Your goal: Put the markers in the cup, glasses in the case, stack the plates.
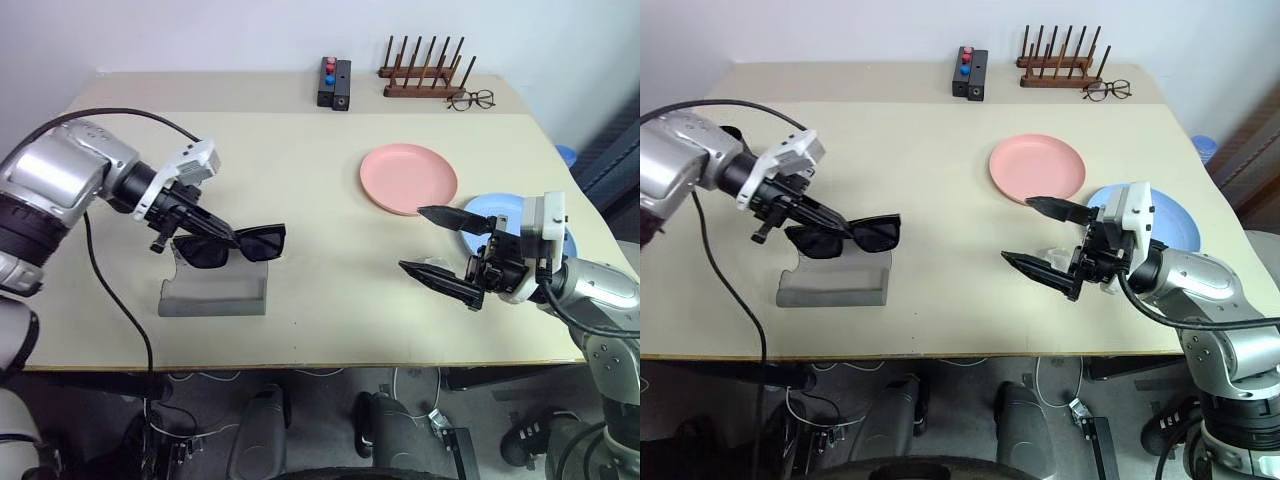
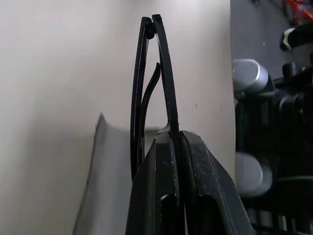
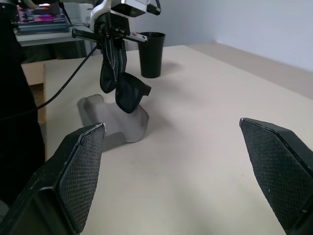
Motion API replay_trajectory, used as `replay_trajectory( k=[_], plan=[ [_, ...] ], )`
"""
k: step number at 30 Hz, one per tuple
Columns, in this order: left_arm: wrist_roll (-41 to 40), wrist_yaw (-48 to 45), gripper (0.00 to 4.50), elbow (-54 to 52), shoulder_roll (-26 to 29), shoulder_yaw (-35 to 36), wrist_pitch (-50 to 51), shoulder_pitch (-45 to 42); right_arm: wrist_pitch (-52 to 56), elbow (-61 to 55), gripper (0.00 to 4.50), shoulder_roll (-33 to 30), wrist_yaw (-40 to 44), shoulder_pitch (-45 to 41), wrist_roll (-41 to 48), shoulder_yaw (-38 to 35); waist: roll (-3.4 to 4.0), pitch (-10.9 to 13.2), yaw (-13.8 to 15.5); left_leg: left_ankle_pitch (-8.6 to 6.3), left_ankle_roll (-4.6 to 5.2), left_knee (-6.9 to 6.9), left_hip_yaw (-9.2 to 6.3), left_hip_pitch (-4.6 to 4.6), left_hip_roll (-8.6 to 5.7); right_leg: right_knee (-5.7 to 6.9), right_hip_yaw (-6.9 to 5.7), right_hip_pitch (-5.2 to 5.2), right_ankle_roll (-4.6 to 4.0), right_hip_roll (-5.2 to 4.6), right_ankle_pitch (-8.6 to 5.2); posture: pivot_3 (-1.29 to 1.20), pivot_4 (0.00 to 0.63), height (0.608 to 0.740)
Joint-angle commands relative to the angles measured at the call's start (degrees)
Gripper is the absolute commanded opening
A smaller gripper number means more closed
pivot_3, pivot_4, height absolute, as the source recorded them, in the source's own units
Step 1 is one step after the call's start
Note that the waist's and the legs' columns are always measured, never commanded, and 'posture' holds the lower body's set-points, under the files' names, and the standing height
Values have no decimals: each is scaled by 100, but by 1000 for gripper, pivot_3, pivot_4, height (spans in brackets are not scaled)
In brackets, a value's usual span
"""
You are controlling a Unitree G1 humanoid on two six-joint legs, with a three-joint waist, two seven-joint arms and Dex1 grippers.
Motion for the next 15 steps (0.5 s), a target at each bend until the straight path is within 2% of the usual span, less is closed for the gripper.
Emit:
replay_trajectory(
  k=[1,8,12,15],
  plan=[
    [129,-21,46,93,310,-178,-795,202,-167,-183,4500,-46,220,-105,-7,100,0,0,-10,0,0,-1,1,2,0,1,0,0,0,0,0,0,150,740],
    [-163,-21,46,10,530,-133,-1032,698,-204,-26,4500,-26,351,-303,-88,283,0,0,9,0,0,6,1,-9,1,-1,0,-3,0,0,1,0,150,740],
    [123,-21,46,35,640,-210,-1490,952,-157,12,4500,-38,369,-362,-87,300,0,0,3,0,0,5,1,-9,1,-1,0,-4,-1,0,1,0,150,740],
    [-14,-21,46,65,535,-145,-1465,1069,-127,23,4500,-37,347,-393,-103,320,0,0,4,0,0,5,2,-9,1,0,0,-4,-1,0,1,0,150,740]
  ],
)
